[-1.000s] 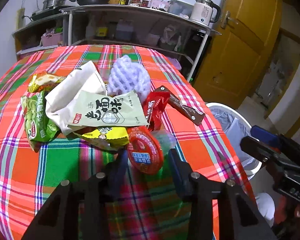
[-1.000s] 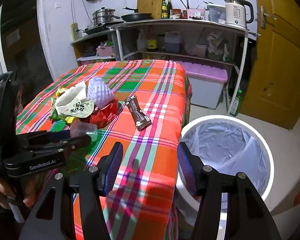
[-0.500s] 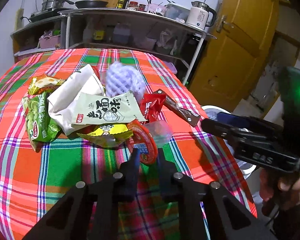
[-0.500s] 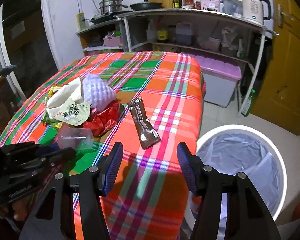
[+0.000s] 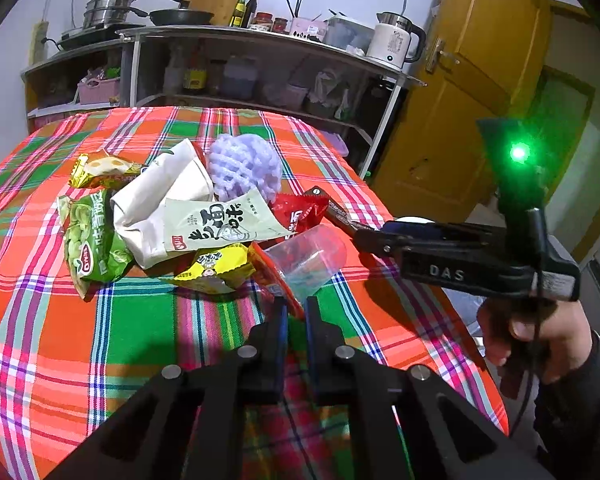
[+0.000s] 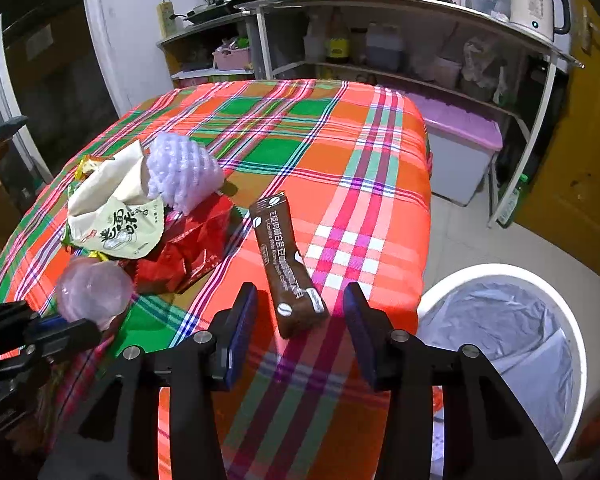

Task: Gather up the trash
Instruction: 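Grasp the clear plastic cup with the left tool while the right tool grasps the brown snack wrapper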

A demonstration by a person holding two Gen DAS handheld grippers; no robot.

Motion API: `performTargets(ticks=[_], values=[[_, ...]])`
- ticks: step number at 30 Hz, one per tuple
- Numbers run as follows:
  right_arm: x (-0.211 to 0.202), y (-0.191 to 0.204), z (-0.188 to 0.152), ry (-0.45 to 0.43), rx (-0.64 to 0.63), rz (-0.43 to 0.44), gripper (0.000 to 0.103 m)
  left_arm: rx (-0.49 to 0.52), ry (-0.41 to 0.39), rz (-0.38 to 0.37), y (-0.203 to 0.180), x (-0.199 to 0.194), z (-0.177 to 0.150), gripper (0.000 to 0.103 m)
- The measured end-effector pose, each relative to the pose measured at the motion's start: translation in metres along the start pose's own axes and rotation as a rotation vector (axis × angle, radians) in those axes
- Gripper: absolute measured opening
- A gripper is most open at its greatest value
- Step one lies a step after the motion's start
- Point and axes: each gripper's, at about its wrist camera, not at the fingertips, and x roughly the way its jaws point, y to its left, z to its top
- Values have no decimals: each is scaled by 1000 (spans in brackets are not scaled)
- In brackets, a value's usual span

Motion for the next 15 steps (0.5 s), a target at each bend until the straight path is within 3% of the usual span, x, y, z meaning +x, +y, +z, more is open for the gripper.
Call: performTargets(ticks=[2,3,4,15], values=[[2,0,0,8,-2,3,45,-1,-1,1,0,-1,0,8],[2,1,0,6,-6,0,32,-1,-2,2,0,-2,0,8],[2,2,0,6,-8,0,26,-1,-3,3,0,-3,0,8],[-25,8,-19,-38,20,13,25,20,-14,8,-8,-13,-1,8]])
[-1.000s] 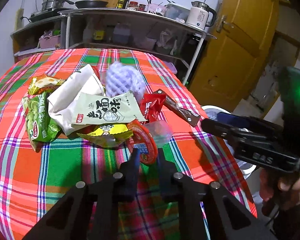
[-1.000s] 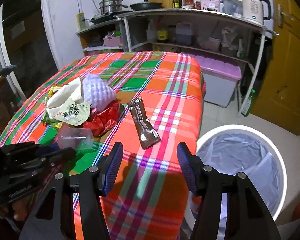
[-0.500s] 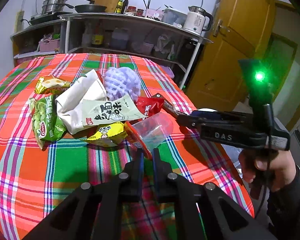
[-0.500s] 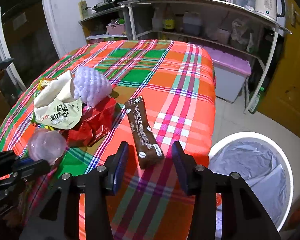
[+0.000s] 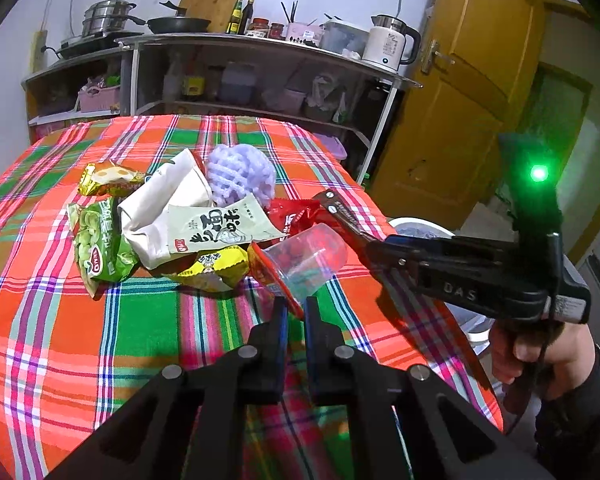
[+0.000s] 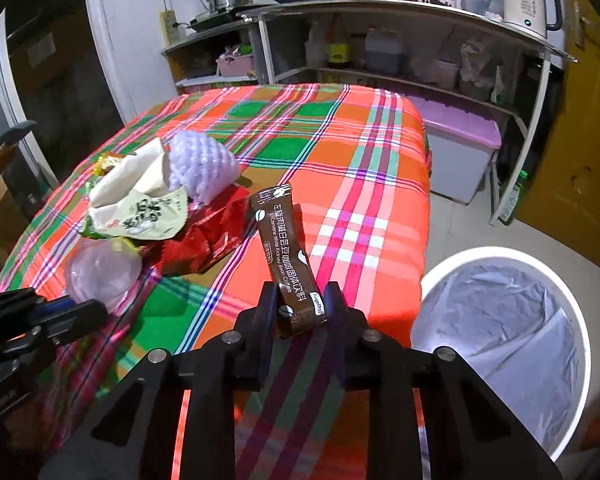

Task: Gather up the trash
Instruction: 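Grasp the clear plastic cup with the left tool while the right tool grasps the brown snack wrapper, then carry the cup and brown wrapper over the white bin while both tools open to drop them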

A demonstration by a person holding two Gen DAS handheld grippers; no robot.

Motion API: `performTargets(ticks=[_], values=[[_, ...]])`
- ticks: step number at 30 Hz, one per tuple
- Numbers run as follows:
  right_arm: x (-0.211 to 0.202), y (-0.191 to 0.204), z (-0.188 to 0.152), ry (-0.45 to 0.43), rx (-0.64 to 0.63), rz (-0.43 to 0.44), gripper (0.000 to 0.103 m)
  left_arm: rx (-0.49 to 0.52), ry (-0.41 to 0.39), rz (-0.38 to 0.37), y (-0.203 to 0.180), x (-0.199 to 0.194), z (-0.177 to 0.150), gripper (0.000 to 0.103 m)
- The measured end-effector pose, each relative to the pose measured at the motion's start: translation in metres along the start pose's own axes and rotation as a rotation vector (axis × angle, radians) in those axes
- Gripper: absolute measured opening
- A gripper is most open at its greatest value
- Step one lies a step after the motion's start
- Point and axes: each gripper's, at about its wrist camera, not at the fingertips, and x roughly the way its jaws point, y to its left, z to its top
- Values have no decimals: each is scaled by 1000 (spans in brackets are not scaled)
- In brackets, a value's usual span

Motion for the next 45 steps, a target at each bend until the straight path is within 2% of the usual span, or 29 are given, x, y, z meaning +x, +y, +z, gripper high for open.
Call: performTargets(ticks=[12,22,34,45], values=[[-63,-1,-26,-93,74,-5,25,57,-46,-22,-27,-26,2,7],[-102,-20,-46,-147,133,-52,25,118,-55,-72,-63,-32,8,8],[-135,-61,-73,-178,226,-133,25,192,-39,-149,-113,-8,20,8],[-138,-91,-84,-170,289,-176,25,229,0,-197,-144,26,27,8]])
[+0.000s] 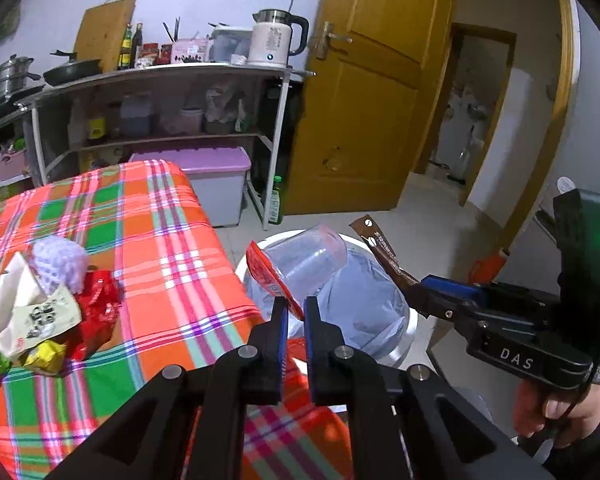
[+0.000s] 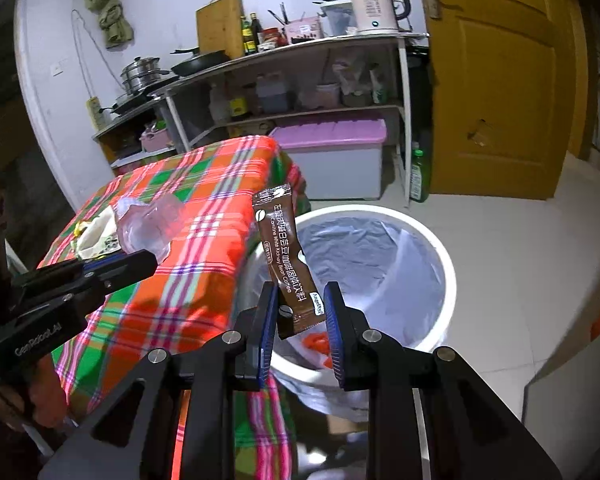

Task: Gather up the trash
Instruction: 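Carry the cup and brown wrapper over the white bin while both tools open to drop them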

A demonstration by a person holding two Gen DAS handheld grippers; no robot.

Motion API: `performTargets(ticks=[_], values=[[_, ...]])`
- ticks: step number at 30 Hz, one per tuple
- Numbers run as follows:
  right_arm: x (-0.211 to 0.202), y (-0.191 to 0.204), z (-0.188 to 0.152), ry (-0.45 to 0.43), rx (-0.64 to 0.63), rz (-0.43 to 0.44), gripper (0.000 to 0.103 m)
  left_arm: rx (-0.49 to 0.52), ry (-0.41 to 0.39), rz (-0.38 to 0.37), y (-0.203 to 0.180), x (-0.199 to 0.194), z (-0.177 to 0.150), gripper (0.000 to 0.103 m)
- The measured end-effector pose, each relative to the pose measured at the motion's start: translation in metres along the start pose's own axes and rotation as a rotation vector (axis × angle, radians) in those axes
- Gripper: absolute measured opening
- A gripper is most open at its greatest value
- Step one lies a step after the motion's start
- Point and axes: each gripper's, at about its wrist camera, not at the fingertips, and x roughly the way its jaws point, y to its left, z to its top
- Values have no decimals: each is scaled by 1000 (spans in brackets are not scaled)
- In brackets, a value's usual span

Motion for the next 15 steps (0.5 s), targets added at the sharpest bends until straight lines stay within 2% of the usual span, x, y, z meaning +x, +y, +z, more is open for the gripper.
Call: performTargets(ticks=[15], values=[[46,-38,-6,100,72,-50,25,8,138,-45,-12,69,10,8]])
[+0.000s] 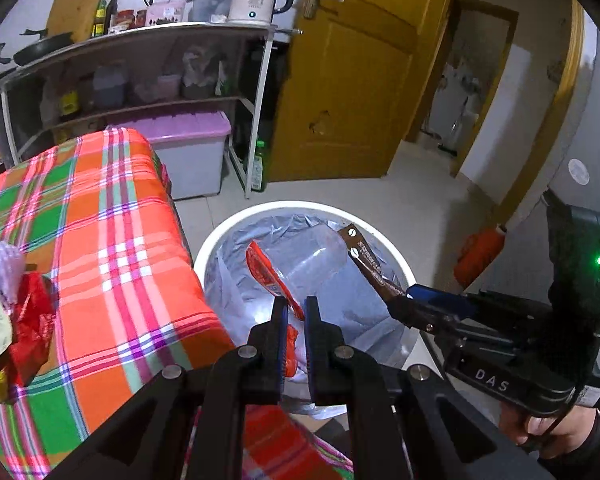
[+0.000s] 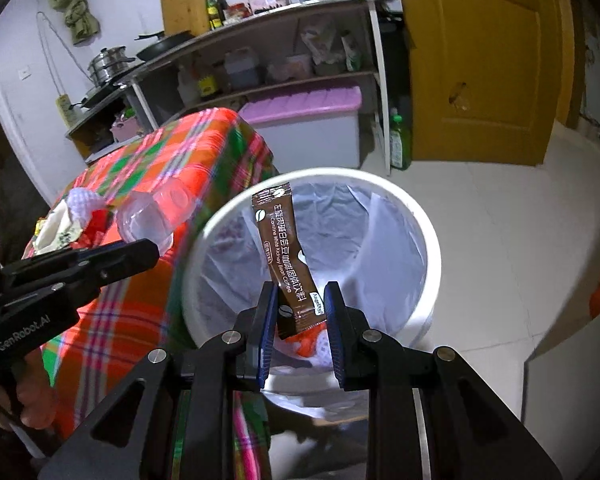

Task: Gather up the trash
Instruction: 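Carry the cup and brown wrapper over the white bin while both tools open to drop them, then move both open tools back over the remaining trash on the table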

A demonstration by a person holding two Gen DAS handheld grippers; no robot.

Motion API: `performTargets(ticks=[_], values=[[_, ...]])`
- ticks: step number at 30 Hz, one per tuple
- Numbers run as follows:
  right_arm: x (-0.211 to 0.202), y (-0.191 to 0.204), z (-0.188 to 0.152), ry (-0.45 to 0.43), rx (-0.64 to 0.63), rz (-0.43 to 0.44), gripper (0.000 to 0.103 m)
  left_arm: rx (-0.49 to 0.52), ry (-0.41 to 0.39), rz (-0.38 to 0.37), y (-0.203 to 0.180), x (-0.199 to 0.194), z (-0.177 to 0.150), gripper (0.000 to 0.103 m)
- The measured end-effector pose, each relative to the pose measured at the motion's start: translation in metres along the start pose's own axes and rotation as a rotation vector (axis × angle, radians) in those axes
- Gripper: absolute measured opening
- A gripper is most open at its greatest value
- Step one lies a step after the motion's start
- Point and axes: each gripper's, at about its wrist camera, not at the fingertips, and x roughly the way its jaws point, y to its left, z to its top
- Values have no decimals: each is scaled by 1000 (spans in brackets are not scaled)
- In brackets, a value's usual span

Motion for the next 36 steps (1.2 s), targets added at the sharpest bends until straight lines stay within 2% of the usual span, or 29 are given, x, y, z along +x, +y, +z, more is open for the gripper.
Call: performTargets(ticks=[13,16,26,36], values=[[29,-18,0,46,39,-15,28,-33,71,-5,6,34,6,9],[30,-17,0,43,41,-22,35,-42,73,-11,8,35,6,14],[2,-11,0,-28,37,4,37,-75,11,-24,11,10,2,15],[-31,26,-2,-96,-26,30,37,-94,-89,18,22,-47,-12,16]])
